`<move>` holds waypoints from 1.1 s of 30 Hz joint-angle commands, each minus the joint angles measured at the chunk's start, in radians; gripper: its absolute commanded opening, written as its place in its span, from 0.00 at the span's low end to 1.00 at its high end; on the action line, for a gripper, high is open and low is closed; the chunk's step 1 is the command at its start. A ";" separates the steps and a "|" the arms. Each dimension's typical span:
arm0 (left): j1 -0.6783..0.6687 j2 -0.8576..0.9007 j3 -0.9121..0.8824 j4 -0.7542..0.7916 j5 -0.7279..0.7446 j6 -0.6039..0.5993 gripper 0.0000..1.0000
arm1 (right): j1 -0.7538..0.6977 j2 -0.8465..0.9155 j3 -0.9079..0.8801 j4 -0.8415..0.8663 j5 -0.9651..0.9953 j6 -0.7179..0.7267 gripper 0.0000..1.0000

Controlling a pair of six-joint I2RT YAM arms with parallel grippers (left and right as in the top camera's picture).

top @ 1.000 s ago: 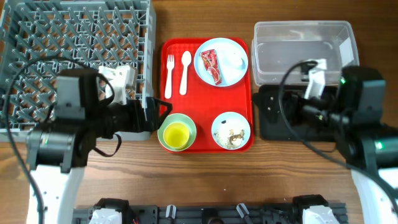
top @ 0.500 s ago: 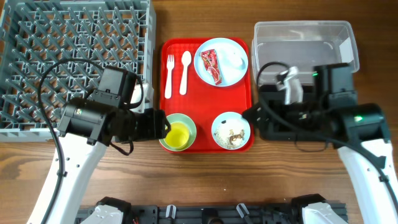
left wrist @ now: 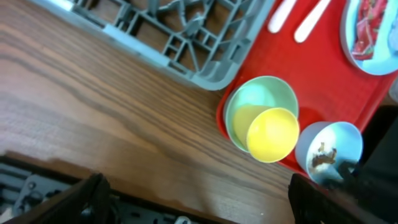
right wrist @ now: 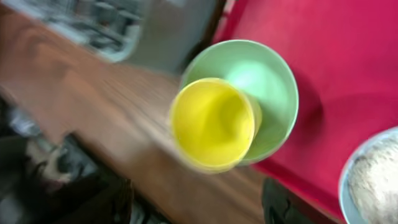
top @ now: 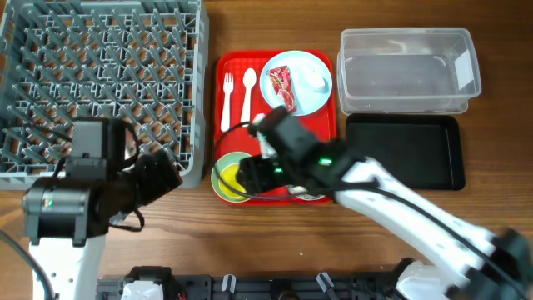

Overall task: Sort waste into correct bins and load items into the dishwasher rack
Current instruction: 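Grasp the yellow cup from the green bowl with the right gripper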

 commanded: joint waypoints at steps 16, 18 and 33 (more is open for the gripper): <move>0.013 -0.011 -0.004 -0.037 -0.017 -0.010 1.00 | 0.006 0.185 0.008 0.097 0.145 0.116 0.04; 0.013 -0.011 -0.004 -0.019 -0.016 0.002 1.00 | -0.011 0.124 0.009 0.069 0.145 0.116 0.04; 0.013 0.011 -0.004 0.429 0.930 0.278 0.93 | -0.452 -0.291 0.010 0.076 -0.521 -0.128 0.04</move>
